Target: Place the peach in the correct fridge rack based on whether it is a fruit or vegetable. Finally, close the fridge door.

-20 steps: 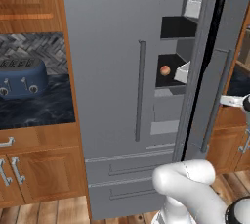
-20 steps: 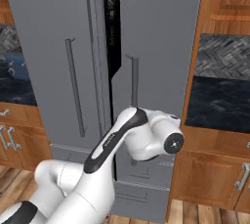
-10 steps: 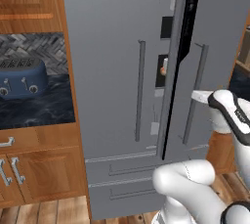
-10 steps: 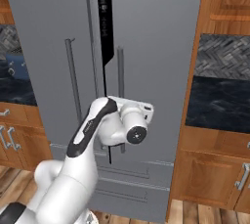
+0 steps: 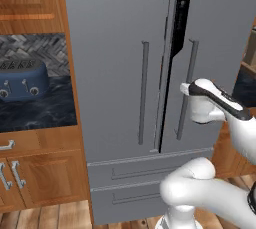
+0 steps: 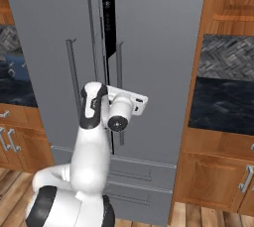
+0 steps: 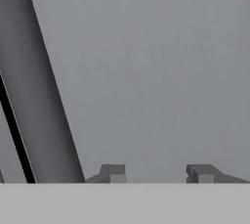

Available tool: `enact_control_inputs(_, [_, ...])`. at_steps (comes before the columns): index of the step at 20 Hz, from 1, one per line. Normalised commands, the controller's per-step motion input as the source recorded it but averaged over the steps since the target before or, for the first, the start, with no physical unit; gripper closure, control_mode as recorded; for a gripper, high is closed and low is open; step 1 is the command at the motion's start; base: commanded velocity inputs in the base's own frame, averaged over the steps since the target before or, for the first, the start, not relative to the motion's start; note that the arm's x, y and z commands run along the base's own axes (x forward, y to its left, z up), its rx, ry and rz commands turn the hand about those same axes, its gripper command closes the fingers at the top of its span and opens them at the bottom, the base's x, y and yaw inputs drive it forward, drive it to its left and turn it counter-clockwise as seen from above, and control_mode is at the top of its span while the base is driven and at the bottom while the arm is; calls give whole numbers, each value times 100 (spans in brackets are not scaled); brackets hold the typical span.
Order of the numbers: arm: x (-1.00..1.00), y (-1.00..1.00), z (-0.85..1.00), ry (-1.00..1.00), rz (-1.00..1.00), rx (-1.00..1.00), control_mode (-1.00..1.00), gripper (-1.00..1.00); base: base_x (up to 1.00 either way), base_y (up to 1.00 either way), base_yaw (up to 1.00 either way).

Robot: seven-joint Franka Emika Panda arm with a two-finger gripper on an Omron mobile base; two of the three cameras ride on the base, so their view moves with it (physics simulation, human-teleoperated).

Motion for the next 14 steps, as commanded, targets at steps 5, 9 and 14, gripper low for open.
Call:
enact_control_inputs(5, [56,49,32,-6,-14,-2,-100,-100,0,0,0])
enact_control_inputs(9, [49,15,8,-3,-4,-6,-100,-100,0,0,0])
enact_control_inputs(14, [16,0,0,2,0,0,-100,-100,0,0,0])
